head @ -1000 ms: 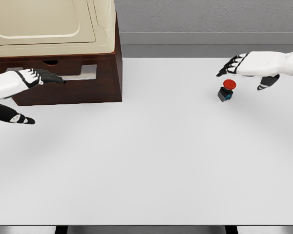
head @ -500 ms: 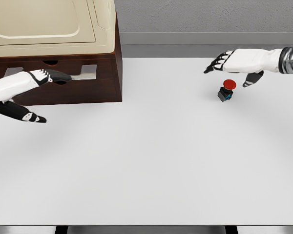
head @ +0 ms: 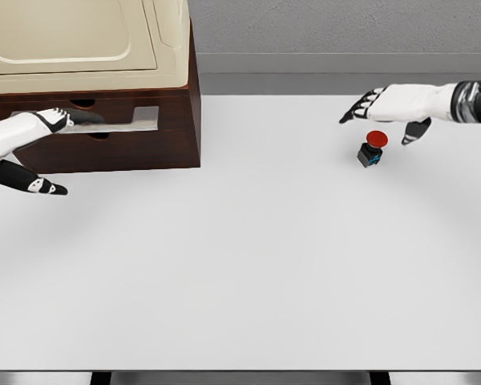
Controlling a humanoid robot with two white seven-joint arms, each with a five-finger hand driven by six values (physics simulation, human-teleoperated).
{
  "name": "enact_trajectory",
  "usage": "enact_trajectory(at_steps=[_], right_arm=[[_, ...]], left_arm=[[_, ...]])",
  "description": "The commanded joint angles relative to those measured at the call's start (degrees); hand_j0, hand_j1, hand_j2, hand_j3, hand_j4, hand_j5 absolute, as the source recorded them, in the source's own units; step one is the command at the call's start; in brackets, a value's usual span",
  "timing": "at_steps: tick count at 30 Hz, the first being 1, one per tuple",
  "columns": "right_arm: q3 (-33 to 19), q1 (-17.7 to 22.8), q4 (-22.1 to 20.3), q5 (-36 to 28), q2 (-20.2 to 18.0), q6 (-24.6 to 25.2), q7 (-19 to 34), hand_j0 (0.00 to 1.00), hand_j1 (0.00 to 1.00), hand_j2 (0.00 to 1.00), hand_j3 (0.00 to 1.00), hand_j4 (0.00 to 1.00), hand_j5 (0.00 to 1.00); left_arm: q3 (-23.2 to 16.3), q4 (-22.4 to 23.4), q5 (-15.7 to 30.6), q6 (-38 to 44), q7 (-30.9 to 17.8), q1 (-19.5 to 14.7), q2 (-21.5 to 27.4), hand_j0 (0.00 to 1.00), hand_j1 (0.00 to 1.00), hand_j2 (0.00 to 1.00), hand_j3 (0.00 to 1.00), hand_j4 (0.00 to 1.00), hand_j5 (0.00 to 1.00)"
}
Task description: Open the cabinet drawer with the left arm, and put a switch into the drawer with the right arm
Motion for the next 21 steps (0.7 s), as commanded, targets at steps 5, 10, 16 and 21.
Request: enact_trajectory(at_steps=[5, 10, 16, 21], right_arm=[[-0.06, 1.32, 1.06, -1.40, 0.85, 0.01, -0.29, 1.00, 1.00, 1.00, 1.00, 1.00, 1.00], [-0.06, 1.50, 2.38, -1.31, 1.73, 0.01, -0.03, 1.00, 1.00, 1.00, 1.00, 1.00, 1.00], [0.03, 2.37, 2.99, -1.22, 2.96, 0.01, 0.06, 1.00, 1.00, 1.00, 1.00, 1.00, 1.00], [0.03, 2.64, 3.08, -1.13, 2.96, 0.01, 0.24, 1.00, 1.00, 1.00, 1.00, 1.00, 1.00]], left_arm=[[0.02, 1.06, 0.88, 0.08, -0.06, -0.09, -2.36, 1.00, 1.00, 1.00, 1.00, 1.00, 1.00], [-0.33, 3.34, 0.97, 0.08, -0.14, 0.00, -3.77, 1.00, 1.00, 1.00, 1.00, 1.00, 1.00], [-0.42, 4.84, 1.85, 0.08, -0.14, 0.00, -3.86, 1.00, 1.00, 1.00, 1.00, 1.00, 1.00], [-0.59, 6.15, 1.76, 0.08, -0.14, 0.09, -5.70, 1.00, 1.00, 1.00, 1.00, 1.00, 1.00]])
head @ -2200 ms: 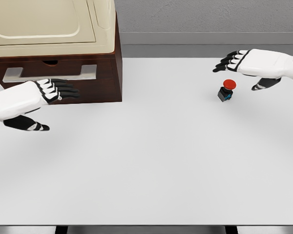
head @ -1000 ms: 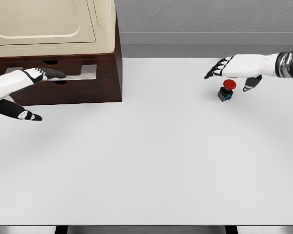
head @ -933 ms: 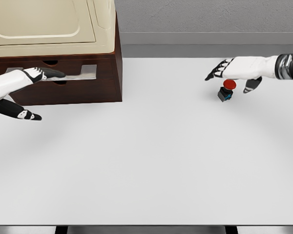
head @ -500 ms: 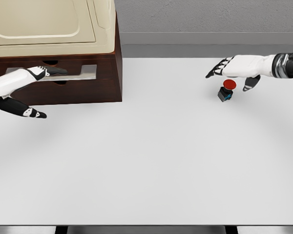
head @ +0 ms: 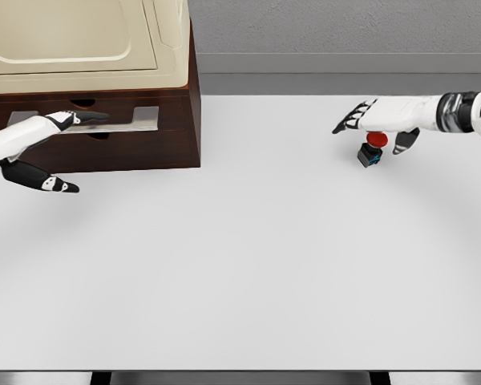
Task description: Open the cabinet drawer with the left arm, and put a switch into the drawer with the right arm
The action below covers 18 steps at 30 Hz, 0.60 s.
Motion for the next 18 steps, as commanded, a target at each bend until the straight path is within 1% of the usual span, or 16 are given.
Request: enact_trajectory(at_steps=[1, 6, 11, 14, 18], right_arm=[[-0.11, 0.26, 0.38, -0.24, 0.13, 0.01, 0.14, 1.00, 1.00, 1.00, 1.00, 1.00, 1.00], [-0.20, 0.27, 0.65, -0.24, 0.04, 0.01, 0.14, 1.00, 1.00, 1.00, 1.00, 1.00, 1.00], [-0.20, 0.53, 2.58, -0.24, 0.13, 0.01, 0.14, 1.00, 1.00, 1.00, 1.00, 1.00, 1.00], [-0.20, 1.32, 2.93, -0.24, 0.39, 0.01, 0.23, 1.00, 1.00, 1.00, 1.00, 1.00, 1.00], [-0.20, 1.41, 3.20, -0.15, 0.39, 0.01, 0.23, 1.00, 1.00, 1.00, 1.00, 1.00, 1.00]], left_arm=[[0.00, 0.99, 0.44, 0.08, 0.02, 0.00, -0.44, 1.00, 1.00, 1.00, 1.00, 1.00, 1.00], [0.00, 1.61, 0.44, 0.08, 0.02, 0.00, -1.23, 1.00, 1.00, 1.00, 1.00, 1.00, 1.00], [-0.09, 2.23, 0.53, 0.08, -0.06, 0.44, -1.14, 1.00, 1.00, 1.00, 1.00, 1.00, 1.00], [-0.09, 3.10, 0.62, 0.08, -0.06, 0.53, -1.06, 1.00, 1.00, 1.00, 1.00, 1.00, 1.00], [0.00, 4.25, 1.06, 0.08, -0.06, 0.35, -1.06, 1.00, 1.00, 1.00, 1.00, 1.00, 1.00]])
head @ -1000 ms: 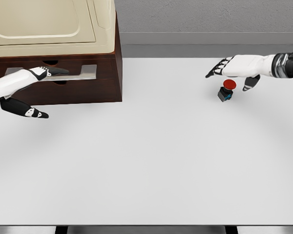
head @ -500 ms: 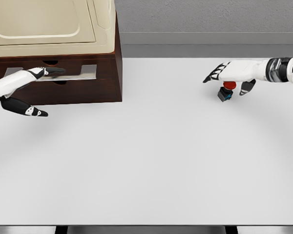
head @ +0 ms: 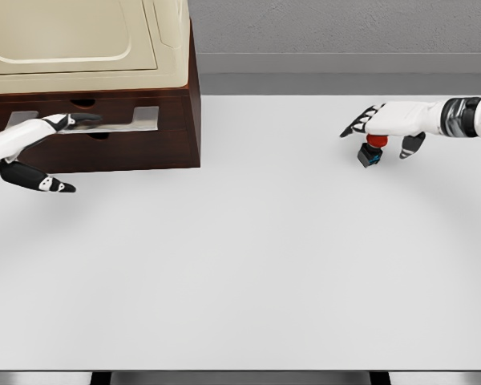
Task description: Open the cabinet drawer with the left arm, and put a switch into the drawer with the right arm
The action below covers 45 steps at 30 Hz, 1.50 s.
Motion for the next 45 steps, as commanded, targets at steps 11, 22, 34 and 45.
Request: enact_trajectory(at_steps=[11, 22, 34, 45], right_arm=[[-0.12, 0.70, 0.90, 0.02, 1.54, 0.01, 0.17, 0.94, 0.94, 0.94, 0.94, 0.94, 0.94], [-0.12, 1.49, 2.04, 0.11, 3.12, 0.01, 0.17, 0.82, 0.82, 0.82, 0.82, 0.82, 0.82], [-0.30, 1.76, 2.75, 0.28, 3.12, 0.01, 0.61, 0.56, 0.56, 0.56, 0.56, 0.56, 0.56], [-0.74, 0.88, 2.48, 0.28, 3.03, 0.01, 1.31, 0.47, 0.47, 0.47, 0.47, 0.47, 0.47]], left_arm=[[-0.02, 0.36, 0.69, 0.08, -0.33, 0.88, 0.39, 1.00, 1.00, 1.00, 1.00, 1.00, 1.00], [-0.11, -5.18, 4.38, 0.08, -2.44, 2.20, 5.05, 1.00, 1.00, 1.00, 1.00, 1.00, 1.00], [0.24, -10.19, 7.19, 0.08, -2.88, 5.19, 9.79, 1.00, 1.00, 1.00, 1.00, 1.00, 1.00], [2.17, -11.77, 9.47, 0.08, -2.44, 6.06, 12.70, 1.00, 1.00, 1.00, 1.00, 1.00, 1.00]])
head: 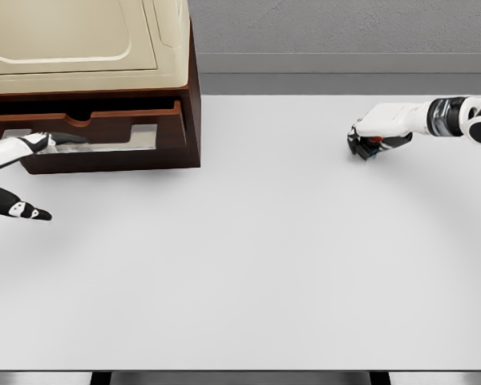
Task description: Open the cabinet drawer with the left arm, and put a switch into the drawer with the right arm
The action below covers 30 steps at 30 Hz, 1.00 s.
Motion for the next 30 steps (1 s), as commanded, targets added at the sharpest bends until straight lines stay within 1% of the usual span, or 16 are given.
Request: enact_trajectory(at_steps=[1, 5, 11, 12, 13, 17, 18, 19, 25, 28, 30], right_arm=[[-0.30, 0.09, 0.02, -0.27, 0.02, 0.01, 0.07, 0.45, 0.45, 0.45, 0.45, 0.45, 0.45], [-0.30, -0.09, -0.42, -0.27, 0.02, 0.01, 0.15, 0.44, 0.44, 0.44, 0.44, 0.44, 0.44], [-0.38, -2.11, -0.94, -0.36, 0.02, 0.01, 0.07, 0.42, 0.42, 0.42, 0.42, 0.42, 0.42], [-0.47, -2.20, -1.21, -0.36, 0.10, 0.01, 0.07, 0.42, 0.42, 0.42, 0.42, 0.42, 0.42], [-1.35, -2.20, -1.82, -0.36, 0.02, 0.01, 0.07, 0.42, 0.42, 0.42, 0.42, 0.42, 0.42], [-2.23, -2.64, -4.46, -0.36, -0.07, 0.01, 0.07, 0.42, 0.42, 0.42, 0.42, 0.42, 0.42], [-2.49, -2.81, -5.43, -0.36, -0.25, 0.01, 0.07, 0.42, 0.42, 0.42, 0.42, 0.42, 0.42], [-2.49, -3.16, -5.78, -0.36, -0.07, 0.01, 0.07, 0.42, 0.42, 0.42, 0.42, 0.42, 0.42], [-3.37, -4.39, -9.21, -0.36, -0.07, 0.01, 0.07, 0.42, 0.42, 0.42, 0.42, 0.42, 0.42], [-3.90, -5.27, -11.75, -0.44, -0.42, 0.01, 0.07, 0.42, 0.42, 0.42, 0.42, 0.42, 0.42], [-3.90, -6.59, -14.57, -0.44, -0.86, 0.01, 0.07, 0.42, 0.42, 0.42, 0.42, 0.42, 0.42]], left_arm=[[0.86, 0.46, 0.59, 0.09, 0.31, -0.09, -0.31, 1.00, 1.00, 1.00, 1.00, 1.00, 1.00], [0.68, 0.55, -0.03, 0.09, 0.31, -0.09, -3.30, 1.00, 1.00, 1.00, 1.00, 1.00, 1.00], [0.07, 0.64, 0.59, 0.09, 0.05, 0.18, -3.57, 1.00, 1.00, 1.00, 1.00, 1.00, 1.00], [0.07, 1.25, 0.59, 0.09, 0.05, 0.18, -3.57, 1.00, 1.00, 1.00, 1.00, 1.00, 1.00], [0.07, 1.96, 0.59, 0.09, 0.05, 0.18, -3.57, 1.00, 1.00, 1.00, 1.00, 1.00, 1.00], [0.07, 2.92, 0.59, 0.09, 0.05, 0.09, -3.74, 1.00, 1.00, 1.00, 1.00, 1.00, 1.00], [0.16, 3.63, 0.59, 0.09, 0.05, 0.18, -5.32, 1.00, 1.00, 1.00, 1.00, 1.00, 1.00], [0.16, 3.80, 0.50, 0.09, 0.05, 0.18, -5.68, 1.00, 1.00, 1.00, 1.00, 1.00, 1.00], [-0.02, 3.54, 0.50, 0.09, -0.13, 0.70, -5.33, 1.00, 1.00, 1.00, 1.00, 1.00, 1.00], [-0.11, 3.19, 0.59, 0.09, -0.30, 0.88, -5.06, 1.00, 1.00, 1.00, 1.00, 1.00, 1.00], [-0.02, 2.40, 0.68, 0.09, -1.09, 1.14, -4.89, 1.00, 1.00, 1.00, 1.00, 1.00, 1.00]])
